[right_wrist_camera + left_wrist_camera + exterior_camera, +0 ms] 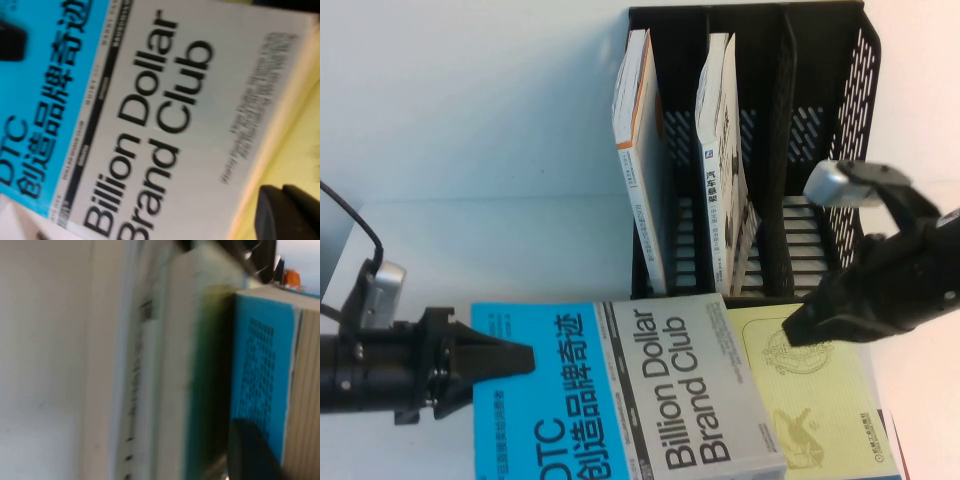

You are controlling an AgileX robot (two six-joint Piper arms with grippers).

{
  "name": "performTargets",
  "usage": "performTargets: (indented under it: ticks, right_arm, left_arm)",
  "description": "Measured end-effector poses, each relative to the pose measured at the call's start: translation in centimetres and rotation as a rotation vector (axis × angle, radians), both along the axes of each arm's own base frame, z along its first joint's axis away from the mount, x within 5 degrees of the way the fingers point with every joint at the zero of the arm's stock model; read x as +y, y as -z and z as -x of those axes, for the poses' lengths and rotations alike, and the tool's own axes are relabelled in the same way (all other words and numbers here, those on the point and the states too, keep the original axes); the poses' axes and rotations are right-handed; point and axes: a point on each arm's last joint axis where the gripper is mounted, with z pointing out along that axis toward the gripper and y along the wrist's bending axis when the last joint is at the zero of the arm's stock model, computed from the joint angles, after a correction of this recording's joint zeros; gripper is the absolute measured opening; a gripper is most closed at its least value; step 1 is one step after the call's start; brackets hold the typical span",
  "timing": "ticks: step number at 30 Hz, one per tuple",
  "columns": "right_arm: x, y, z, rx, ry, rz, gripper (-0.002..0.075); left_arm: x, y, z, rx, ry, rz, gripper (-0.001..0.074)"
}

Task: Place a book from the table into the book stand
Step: Pick up the book with your left arm, then place the book on the book shelf

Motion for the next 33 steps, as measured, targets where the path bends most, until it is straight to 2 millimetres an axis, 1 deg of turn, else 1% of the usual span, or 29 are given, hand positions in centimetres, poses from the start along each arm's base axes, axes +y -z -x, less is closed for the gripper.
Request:
performTargets:
  ticks: [2,5,6,9,11,14,15,17,21,23,27,30,33]
  right_arm:
    - [-0.7,-2.5,0.7,-0.093,0.024,0.024,-0.0003]
    - [-1.8,-5.8,2.1,-0.205,0.060,0.049,-0.0003]
    - [-2.1,-6.7,2.5,-0.230,0.070,0.057,-0.0003]
    - [-3.2,-8.9,4.0,-0.294,0.115,0.084,-0.0003]
    - [-3.9,-9.8,4.9,-0.320,0.145,0.110,-0.0003]
    - [-4.9,-10.5,6.0,-0.329,0.185,0.157,-0.0003]
    - [-5.2,-10.7,6.3,-0.332,0.199,0.168,-0.0003]
    - [-5.7,-11.1,6.9,-0.341,0.229,0.192,-0.0003]
    - [-6.5,-11.6,7.9,-0.363,0.252,0.234,-0.0003]
    - [-6.8,-11.9,8.2,-0.376,0.255,0.249,-0.0003]
    - [-7.2,-12.1,8.9,-0.381,0.258,0.259,-0.0003]
    - [-7.5,-12.4,9.4,-0.375,0.276,0.259,-0.0003]
    - [-7.7,-12.5,10.1,-0.357,0.281,0.270,-0.0003]
  left_arm:
    - [0.1,-2.3,-0.1,-0.024,-0.018,-0.040,0.0186]
    - [-0.2,-7.0,0.1,-0.082,-0.024,-0.155,0.0186]
    - [-0.3,-8.5,0.4,-0.102,-0.018,-0.201,0.0186]
    - [-1.2,-13.6,1.3,-0.160,0.000,-0.326,0.0186]
    - [-1.8,-16.9,2.2,-0.188,0.009,-0.414,0.0186]
    - [-3.0,-21.1,3.5,-0.230,0.030,-0.499,0.0186]
    - [-3.4,-22.2,3.9,-0.246,0.040,-0.510,0.0186]
    - [-4.6,-24.9,4.8,-0.300,0.049,-0.506,0.0186]
    - [-7.1,-29.0,6.1,-0.392,0.085,-0.426,0.0186]
    - [-8.5,-30.3,6.4,-0.413,0.121,-0.388,0.0186]
    - [-11.4,-30.8,5.1,-0.412,0.177,-0.376,0.0186]
    - [-13.6,-30.7,2.9,-0.430,0.161,-0.396,0.0186]
    - [-16.0,-30.1,-0.2,-0.450,0.136,-0.395,0.0186]
